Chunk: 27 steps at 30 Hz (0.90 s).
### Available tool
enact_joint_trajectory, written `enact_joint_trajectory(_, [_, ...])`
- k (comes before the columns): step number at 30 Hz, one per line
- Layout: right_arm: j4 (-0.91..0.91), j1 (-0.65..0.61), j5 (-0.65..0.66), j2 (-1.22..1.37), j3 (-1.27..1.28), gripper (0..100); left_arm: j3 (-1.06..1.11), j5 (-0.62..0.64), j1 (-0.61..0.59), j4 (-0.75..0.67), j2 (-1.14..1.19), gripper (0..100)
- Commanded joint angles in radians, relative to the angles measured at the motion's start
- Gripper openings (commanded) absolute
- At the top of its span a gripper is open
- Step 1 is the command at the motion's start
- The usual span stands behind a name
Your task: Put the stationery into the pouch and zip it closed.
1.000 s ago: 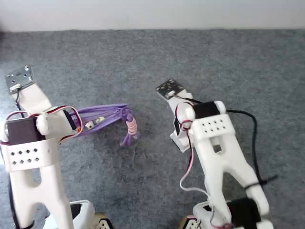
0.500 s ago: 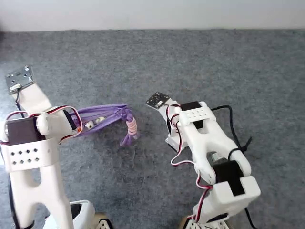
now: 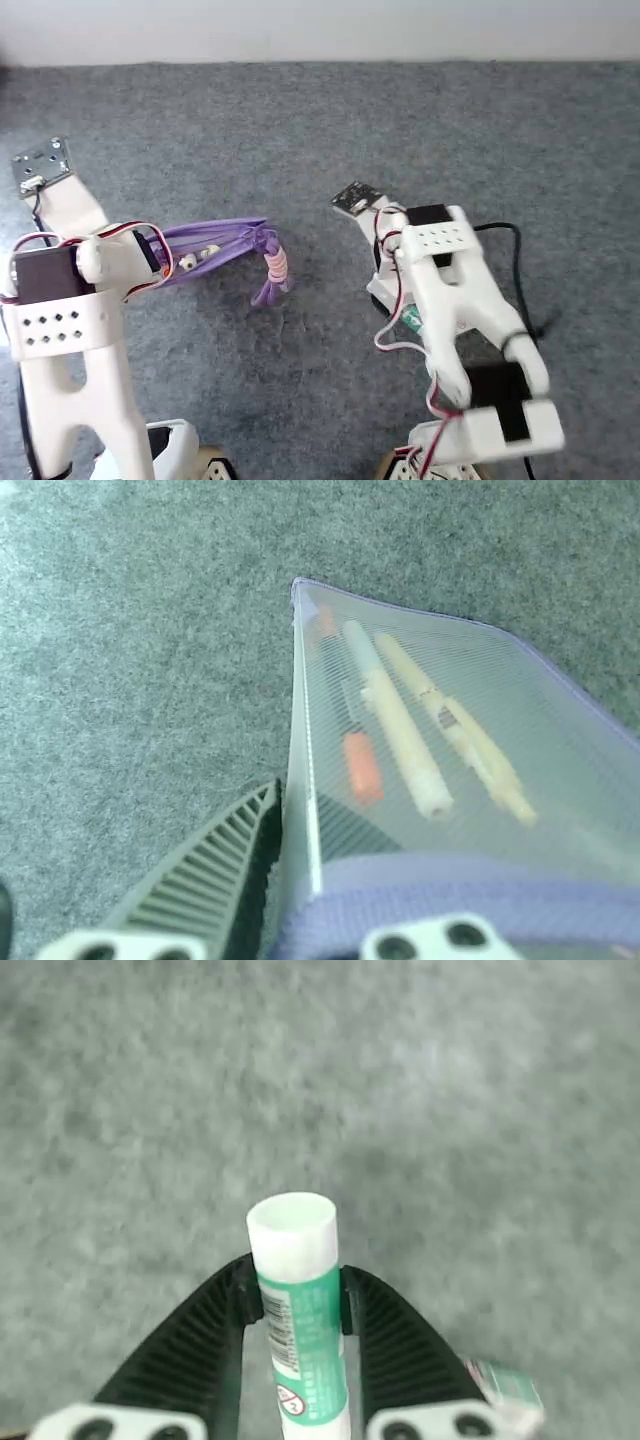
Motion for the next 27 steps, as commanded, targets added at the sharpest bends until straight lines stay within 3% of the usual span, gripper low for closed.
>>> enact_joint_trajectory(1, [0.136, 0.015, 0.005, -0.24, -0.043, 0.8, 0.002, 0.021, -0.012, 0.015, 0.015, 1])
enact_joint_trajectory(7, [0.303, -0.062, -0.015, -0.656, -0.043, 0.8, -0.001, 0.021, -0.006, 0.017, 0.015, 1])
enact_joint_trajectory(14, [0.22, -0.308, -0.341, -0.96, -0.043, 0.8, -0.001, 0.021, -0.009, 0.017, 0.015, 1])
enact_joint_trajectory(19, [-0.022, -0.489, -0.488, -1.0, -0.043, 0.8, -0.001, 0.021, -0.006, 0.017, 0.015, 1])
enact_joint_trajectory(27, [-0.512, -0.679, -0.5, -0.94, -0.002, 0.8, 0.002, 0.021, -0.012, 0.017, 0.015, 1])
